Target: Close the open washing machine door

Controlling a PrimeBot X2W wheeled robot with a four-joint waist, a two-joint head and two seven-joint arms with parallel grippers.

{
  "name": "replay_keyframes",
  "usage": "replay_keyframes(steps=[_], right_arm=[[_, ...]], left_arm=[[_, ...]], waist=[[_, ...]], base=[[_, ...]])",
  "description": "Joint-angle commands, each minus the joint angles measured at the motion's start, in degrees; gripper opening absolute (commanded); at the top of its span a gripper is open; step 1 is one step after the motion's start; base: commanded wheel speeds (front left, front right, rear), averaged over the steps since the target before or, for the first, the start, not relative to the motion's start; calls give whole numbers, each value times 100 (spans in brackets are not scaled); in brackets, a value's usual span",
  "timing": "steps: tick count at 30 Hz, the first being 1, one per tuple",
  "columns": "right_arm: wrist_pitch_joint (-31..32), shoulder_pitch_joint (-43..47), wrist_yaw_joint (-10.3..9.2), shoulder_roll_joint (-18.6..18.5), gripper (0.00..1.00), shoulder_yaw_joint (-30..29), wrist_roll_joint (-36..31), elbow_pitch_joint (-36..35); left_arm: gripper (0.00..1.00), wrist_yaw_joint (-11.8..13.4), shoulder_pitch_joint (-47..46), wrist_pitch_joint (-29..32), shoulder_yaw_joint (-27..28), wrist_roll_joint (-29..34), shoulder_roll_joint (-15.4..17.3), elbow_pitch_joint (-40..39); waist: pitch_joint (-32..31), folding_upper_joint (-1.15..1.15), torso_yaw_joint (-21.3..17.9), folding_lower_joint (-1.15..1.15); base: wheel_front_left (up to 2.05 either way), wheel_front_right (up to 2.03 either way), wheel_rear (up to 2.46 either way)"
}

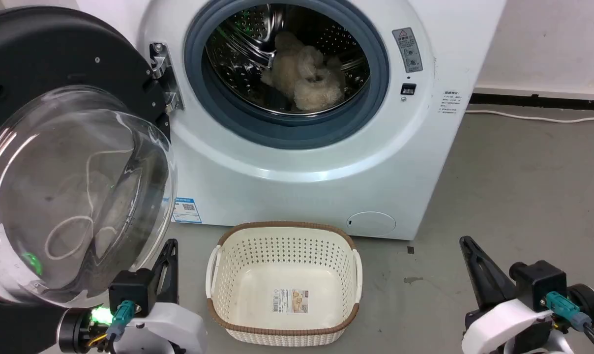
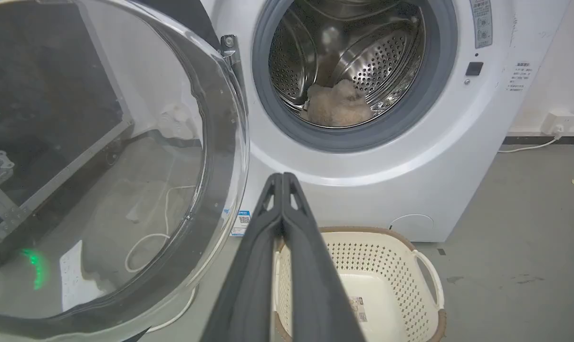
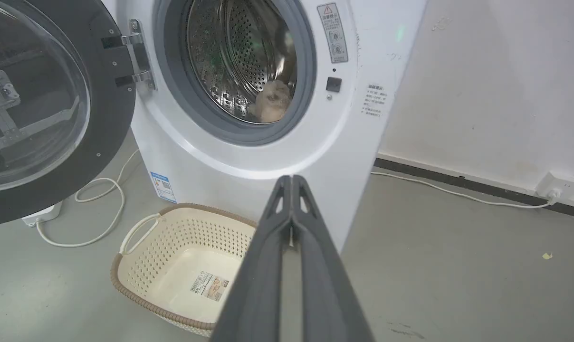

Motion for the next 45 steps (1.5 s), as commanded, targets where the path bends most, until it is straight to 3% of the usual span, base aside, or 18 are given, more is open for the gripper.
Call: replay_keyframes(steps=[1, 32, 33, 45], right_arm=[[3, 102, 5, 26, 0, -12, -43, -29], [3, 102, 5, 26, 0, -12, -43, -29], [0, 0, 0, 1, 100, 0, 0, -1], [-96, 31, 0, 0, 100, -42, 62, 15]], left_arm=[[0, 12, 79, 2, 5, 15, -1, -23], [0, 12, 79, 2, 5, 15, -1, -23], [100, 0, 0, 0, 0, 1, 0, 0], [100, -23, -17, -109, -51, -7, 2, 25]], waist=[[0, 0, 0, 0], [0, 0, 0, 0], [0, 0, 0, 0], [-2, 0, 28, 0]], base=[[0, 0, 0], [0, 0, 0], [0, 0, 0], [0, 0, 0]])
